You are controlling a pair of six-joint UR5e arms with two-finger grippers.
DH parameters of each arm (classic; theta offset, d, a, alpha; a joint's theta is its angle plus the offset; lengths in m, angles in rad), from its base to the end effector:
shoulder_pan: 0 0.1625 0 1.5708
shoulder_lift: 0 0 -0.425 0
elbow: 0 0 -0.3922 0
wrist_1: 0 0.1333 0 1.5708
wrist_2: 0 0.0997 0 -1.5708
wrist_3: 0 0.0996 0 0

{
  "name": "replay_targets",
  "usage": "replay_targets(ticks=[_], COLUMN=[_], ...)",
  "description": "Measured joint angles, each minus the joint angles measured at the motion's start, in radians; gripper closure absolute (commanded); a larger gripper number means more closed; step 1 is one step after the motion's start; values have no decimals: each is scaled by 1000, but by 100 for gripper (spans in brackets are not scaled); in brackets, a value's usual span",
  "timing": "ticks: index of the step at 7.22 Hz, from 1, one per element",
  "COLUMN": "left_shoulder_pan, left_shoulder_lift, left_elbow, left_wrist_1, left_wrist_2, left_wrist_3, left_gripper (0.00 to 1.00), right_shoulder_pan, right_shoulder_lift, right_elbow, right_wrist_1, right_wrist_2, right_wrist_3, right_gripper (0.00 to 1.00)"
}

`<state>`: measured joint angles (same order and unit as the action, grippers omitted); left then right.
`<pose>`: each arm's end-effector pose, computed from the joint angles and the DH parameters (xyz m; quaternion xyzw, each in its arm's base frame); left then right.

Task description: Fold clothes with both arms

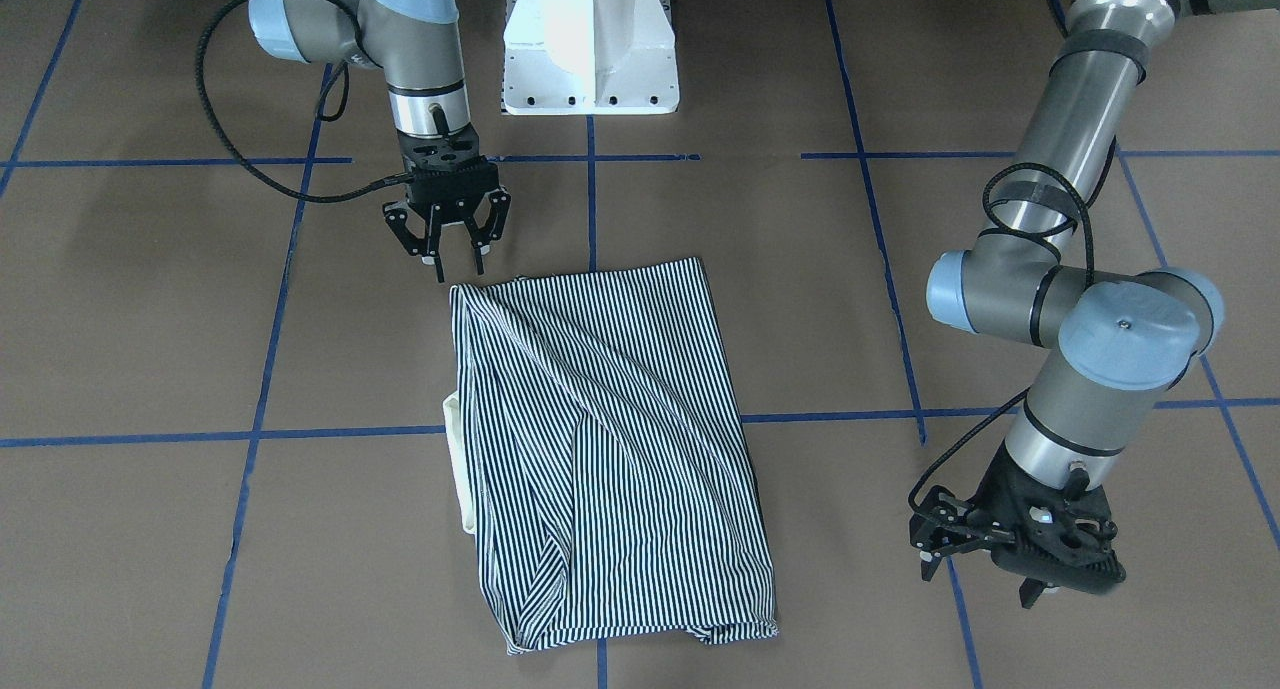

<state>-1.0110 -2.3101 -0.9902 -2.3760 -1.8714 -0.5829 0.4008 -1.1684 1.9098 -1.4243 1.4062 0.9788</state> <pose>0.3414 -0.7403 0.3869 0.3137 0.3594 0.0593 0.8768 -0.4893 -0.3698 0.2734 0.2691 -0.3410 -0.0508 0.8993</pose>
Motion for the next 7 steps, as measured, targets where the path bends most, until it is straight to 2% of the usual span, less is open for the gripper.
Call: replay_targets(ticks=[1,2,3,5,7], left_shoulder_pan=[0,1,1,3,5], left_shoulder_lift=[0,3,7,15,25], left_elbow=[-3,-4,-5,-5,-6], left_wrist_1=[0,0,0,0,-2], left_wrist_2=[0,0,0,-1,-4], left_wrist_3=[0,-1,-1,0,1], left_gripper=[0,0,0,0,0], right_shoulder_pan=[36,54,61,65,64], right_shoulder_lift=[6,12,25,66,85], right_elbow=[6,-3,-24,-92,-180], right_wrist_1=[24,61,86,109,181], right_wrist_2=[57,92,108,128,148], right_wrist_3=[6,26,52,133,191], right_gripper=[12,34,40,46,48])
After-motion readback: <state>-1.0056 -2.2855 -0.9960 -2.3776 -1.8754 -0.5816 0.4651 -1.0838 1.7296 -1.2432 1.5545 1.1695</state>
